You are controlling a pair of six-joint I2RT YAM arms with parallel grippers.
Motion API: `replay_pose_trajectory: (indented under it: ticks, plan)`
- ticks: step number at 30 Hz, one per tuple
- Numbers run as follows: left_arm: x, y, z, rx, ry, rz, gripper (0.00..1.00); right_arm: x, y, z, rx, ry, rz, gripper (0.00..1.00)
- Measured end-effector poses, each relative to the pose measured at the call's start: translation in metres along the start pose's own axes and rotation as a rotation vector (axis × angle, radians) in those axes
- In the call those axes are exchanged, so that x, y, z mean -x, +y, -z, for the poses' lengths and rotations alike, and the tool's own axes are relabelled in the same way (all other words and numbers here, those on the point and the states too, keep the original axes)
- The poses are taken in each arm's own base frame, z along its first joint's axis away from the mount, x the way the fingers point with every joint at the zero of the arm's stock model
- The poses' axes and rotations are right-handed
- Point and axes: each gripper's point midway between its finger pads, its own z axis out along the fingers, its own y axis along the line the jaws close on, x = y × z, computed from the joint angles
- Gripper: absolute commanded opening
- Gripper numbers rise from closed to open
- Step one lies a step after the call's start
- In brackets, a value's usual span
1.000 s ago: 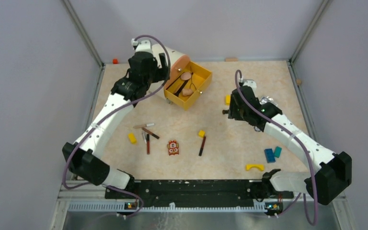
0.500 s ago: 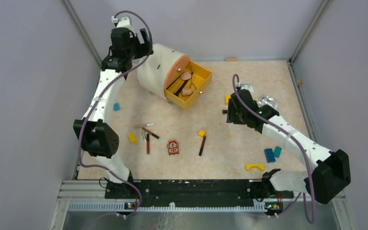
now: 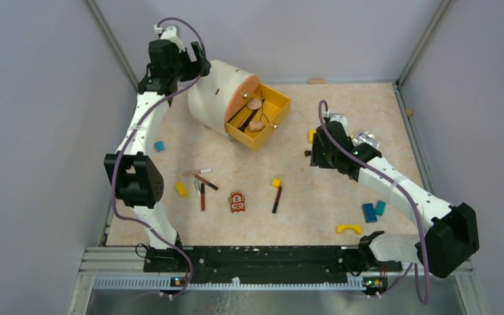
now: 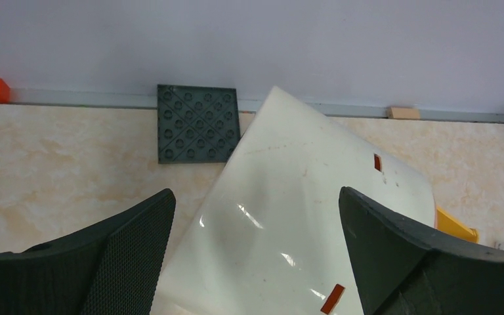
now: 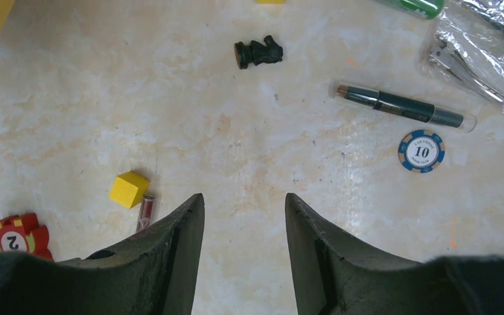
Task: Organize the makeup
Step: Close the drawer in the storage box.
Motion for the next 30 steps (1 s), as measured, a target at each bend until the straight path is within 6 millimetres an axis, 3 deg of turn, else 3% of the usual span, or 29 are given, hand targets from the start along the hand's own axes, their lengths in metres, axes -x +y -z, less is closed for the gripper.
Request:
replay_pose_trajectory:
  ticks: [10,19,23,30]
  plan:
    - [0.010,-0.002,-0.007,-0.023,-0.039,-0.016,0.99,0.022,-0.035,-0.011,-0.052,-0.022,-0.128,0.48]
    - [-0.012,0.004,-0.031,-0.042,-0.002,-0.014,0.99,0.010,-0.009,-0.051,0.039,0.072,-0.126,0.45]
    - [-0.025,0.010,-0.041,-0.035,0.027,-0.020,0.99,0.010,-0.002,-0.055,0.072,0.077,-0.127,0.45]
    - [-0.026,0.011,-0.043,-0.041,0.026,-0.026,0.99,0.017,0.005,-0.055,0.103,0.055,-0.131,0.45]
